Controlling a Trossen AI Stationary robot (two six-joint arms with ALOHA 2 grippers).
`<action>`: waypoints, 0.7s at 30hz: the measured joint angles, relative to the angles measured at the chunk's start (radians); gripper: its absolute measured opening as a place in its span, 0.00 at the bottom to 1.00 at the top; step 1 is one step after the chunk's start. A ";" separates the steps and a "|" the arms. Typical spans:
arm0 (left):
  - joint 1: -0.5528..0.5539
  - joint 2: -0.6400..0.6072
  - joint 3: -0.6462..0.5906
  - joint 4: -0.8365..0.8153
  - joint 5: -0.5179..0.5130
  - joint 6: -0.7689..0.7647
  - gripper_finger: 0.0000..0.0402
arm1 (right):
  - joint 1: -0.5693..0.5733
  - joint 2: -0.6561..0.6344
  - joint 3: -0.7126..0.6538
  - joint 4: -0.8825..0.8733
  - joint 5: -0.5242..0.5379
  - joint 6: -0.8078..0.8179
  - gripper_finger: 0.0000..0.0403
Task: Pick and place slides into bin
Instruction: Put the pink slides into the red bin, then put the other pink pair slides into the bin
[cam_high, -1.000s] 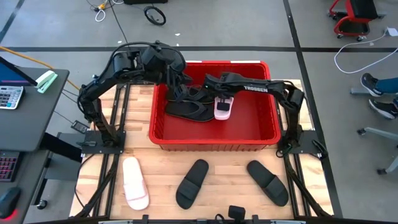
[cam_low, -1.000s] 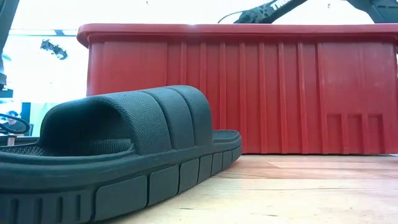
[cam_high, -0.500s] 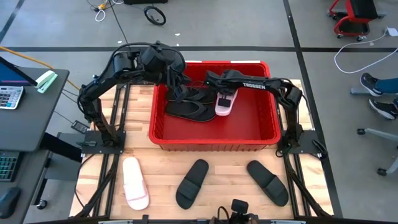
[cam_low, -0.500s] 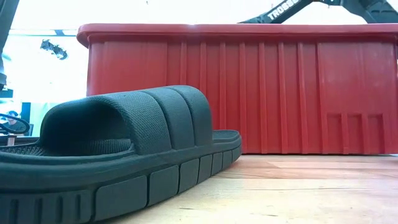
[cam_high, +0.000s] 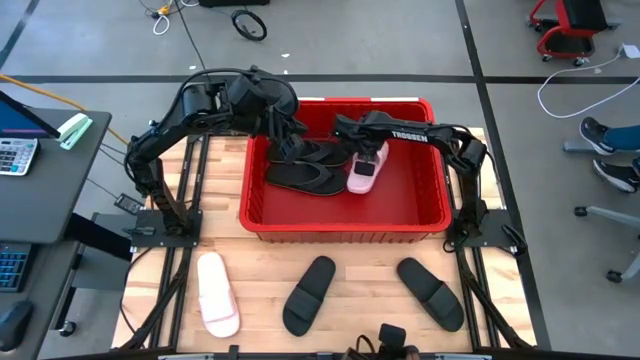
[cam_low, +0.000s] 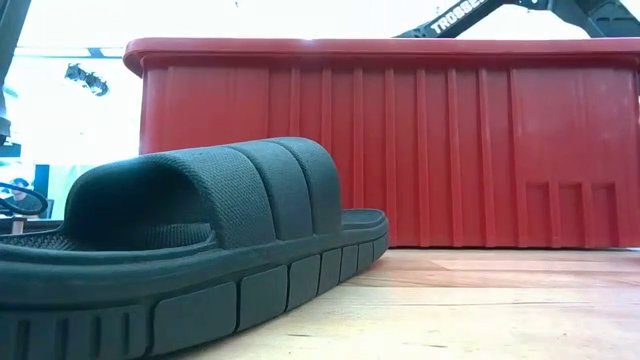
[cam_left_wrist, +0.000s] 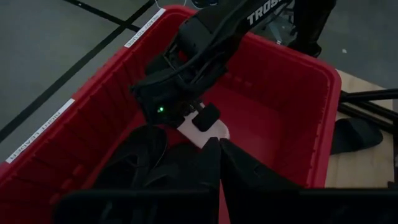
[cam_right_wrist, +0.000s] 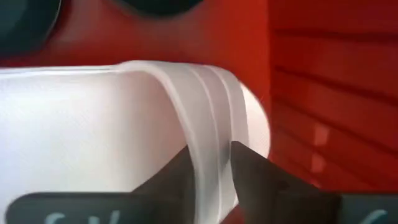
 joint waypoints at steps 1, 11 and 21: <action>0.000 0.000 0.000 0.000 0.000 -0.001 0.03 | 0.000 0.000 0.000 -0.020 0.000 0.000 0.27; 0.000 0.000 0.000 0.001 0.000 -0.060 0.05 | 0.001 0.000 0.000 -0.006 0.003 -0.146 0.40; -0.001 0.001 0.000 0.005 0.000 -0.073 0.02 | 0.047 -0.120 0.000 0.002 0.005 -0.122 0.39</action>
